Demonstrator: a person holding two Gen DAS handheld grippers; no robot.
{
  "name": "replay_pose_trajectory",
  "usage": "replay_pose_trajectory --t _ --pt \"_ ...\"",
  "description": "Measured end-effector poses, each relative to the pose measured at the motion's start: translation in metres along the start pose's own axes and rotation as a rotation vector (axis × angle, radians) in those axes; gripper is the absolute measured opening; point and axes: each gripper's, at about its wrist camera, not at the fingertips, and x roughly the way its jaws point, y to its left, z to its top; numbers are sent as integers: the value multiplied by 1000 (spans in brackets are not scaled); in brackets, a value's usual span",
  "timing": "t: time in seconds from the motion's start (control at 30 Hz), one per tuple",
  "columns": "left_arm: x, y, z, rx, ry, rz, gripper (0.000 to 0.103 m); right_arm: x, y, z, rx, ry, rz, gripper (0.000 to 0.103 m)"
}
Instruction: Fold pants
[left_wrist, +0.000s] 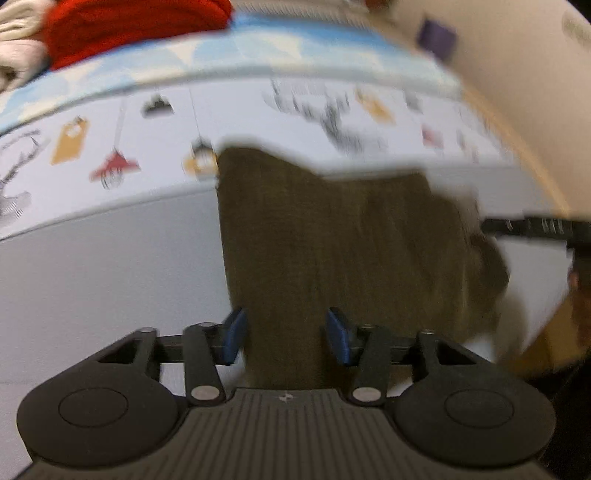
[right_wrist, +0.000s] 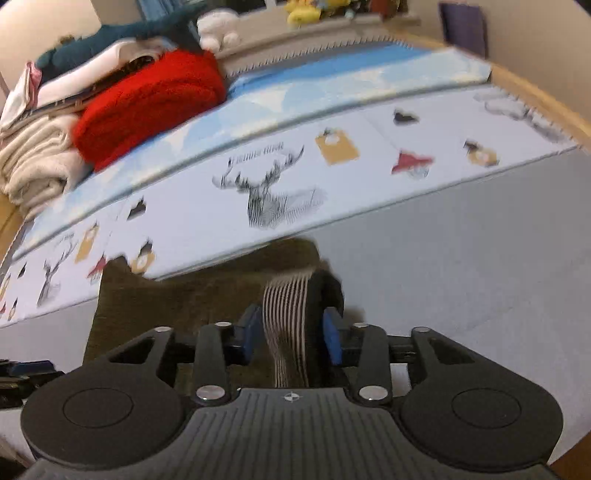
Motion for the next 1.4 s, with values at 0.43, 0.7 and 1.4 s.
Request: replay_pose_trajectory --t 0.43,0.7,1.4 --pt "13 34 54 10 39 -30 79 41 -16 16 11 151 92 71" --pt "90 90 80 -341 101 -134 79 75 -33 15 46 238 207 85" --pt "31 151 128 -330 -220 -173 37 48 37 74 -61 -84 468 47"
